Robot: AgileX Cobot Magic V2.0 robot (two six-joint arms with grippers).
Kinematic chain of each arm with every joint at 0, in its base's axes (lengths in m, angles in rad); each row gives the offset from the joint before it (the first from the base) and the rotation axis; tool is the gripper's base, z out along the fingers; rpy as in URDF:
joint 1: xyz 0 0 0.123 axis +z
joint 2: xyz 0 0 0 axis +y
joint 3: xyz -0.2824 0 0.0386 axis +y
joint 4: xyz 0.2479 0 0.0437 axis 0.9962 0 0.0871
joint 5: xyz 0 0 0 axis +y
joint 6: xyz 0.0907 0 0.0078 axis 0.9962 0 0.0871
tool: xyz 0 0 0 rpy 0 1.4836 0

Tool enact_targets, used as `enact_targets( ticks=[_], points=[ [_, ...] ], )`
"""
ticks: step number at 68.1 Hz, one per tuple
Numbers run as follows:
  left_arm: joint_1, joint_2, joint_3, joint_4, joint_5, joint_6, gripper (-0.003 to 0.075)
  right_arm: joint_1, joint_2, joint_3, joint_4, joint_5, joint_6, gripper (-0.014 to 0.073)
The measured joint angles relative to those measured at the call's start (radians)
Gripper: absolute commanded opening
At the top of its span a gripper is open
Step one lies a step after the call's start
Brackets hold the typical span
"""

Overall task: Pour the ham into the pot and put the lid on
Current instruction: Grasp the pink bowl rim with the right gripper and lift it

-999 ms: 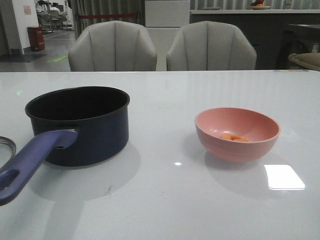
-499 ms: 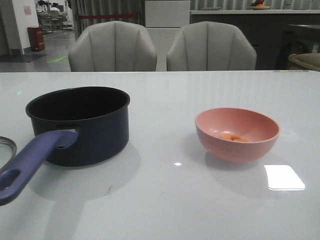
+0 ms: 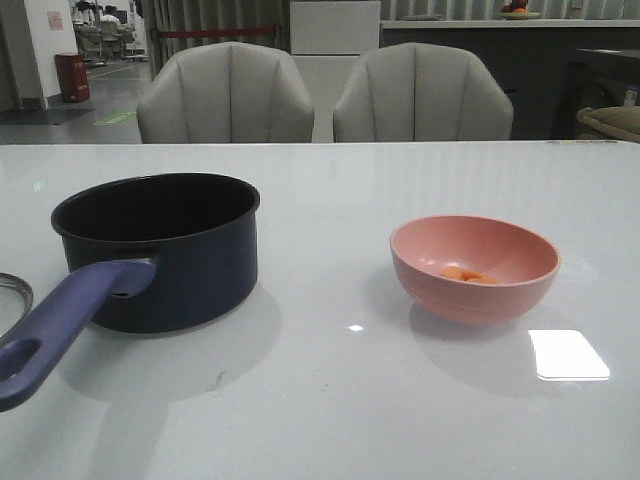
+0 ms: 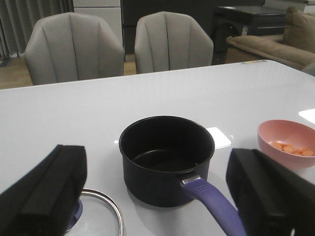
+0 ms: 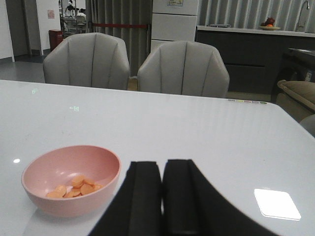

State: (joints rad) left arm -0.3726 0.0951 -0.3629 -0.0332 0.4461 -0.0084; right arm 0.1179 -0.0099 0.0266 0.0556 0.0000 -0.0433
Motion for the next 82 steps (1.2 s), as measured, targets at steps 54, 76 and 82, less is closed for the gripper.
enact_targets(
  ticks=[54,76,82],
  points=[
    [0.000,-0.029,0.021,-0.034,-0.009,0.000,0.0606,0.000,0.290,-0.273,0.132,0.271,0.000,0.0171],
    [0.000,-0.029,0.021,-0.035,-0.009,0.000,0.0606,0.000,0.602,-0.423,0.140,0.318,0.000,0.0466],
    [0.000,-0.029,0.021,-0.035,-0.009,0.000,0.0606,0.000,0.748,-0.491,0.161,0.321,0.000,0.0466]
  ],
)
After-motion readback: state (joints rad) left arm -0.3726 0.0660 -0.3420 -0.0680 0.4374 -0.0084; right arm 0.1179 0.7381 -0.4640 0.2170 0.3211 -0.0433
